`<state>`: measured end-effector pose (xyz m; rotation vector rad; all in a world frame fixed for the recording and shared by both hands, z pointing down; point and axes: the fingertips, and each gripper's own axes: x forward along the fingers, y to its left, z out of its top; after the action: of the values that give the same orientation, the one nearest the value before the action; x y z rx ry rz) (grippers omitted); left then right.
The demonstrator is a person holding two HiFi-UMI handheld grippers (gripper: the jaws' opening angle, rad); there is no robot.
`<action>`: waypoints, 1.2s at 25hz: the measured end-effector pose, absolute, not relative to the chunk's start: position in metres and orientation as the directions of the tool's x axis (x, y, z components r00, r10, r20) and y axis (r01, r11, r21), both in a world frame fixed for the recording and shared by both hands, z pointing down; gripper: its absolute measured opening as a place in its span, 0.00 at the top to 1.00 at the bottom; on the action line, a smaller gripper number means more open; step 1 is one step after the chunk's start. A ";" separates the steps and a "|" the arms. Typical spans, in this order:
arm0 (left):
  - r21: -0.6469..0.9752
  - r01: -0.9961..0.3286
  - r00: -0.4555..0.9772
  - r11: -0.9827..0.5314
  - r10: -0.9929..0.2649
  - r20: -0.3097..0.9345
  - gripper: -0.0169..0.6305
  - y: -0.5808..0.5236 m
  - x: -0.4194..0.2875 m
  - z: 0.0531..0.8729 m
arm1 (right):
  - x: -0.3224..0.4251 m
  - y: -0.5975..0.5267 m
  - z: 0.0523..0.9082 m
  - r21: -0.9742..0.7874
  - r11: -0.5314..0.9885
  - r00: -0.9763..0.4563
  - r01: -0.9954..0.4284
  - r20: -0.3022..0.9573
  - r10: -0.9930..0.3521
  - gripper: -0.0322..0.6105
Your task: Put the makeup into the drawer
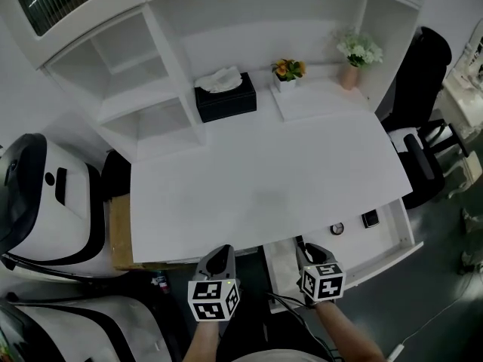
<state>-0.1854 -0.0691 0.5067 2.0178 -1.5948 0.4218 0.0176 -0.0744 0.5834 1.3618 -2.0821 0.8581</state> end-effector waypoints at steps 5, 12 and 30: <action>0.204 -0.961 0.270 -0.189 -0.804 0.529 0.97 -0.065 -0.174 0.498 | 0.023 -0.063 0.552 -0.246 0.304 -0.389 -0.920 0.643 -0.659 0.92; 0.192 -0.956 0.292 -0.224 -0.811 0.508 0.97 -0.060 -0.157 0.487 | 0.034 -0.045 0.513 -0.262 0.333 -0.424 -0.906 0.568 -0.706 0.95; 0.156 -0.949 0.314 -0.273 -0.846 0.431 0.97 -0.054 -0.123 0.452 | 0.084 -0.035 0.415 -0.250 0.351 -0.421 -0.902 0.340 -0.841 0.95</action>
<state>-0.1233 -0.0536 0.4521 2.2047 -1.5992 0.3716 0.0844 -0.0351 0.4152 1.5960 -2.4532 0.6061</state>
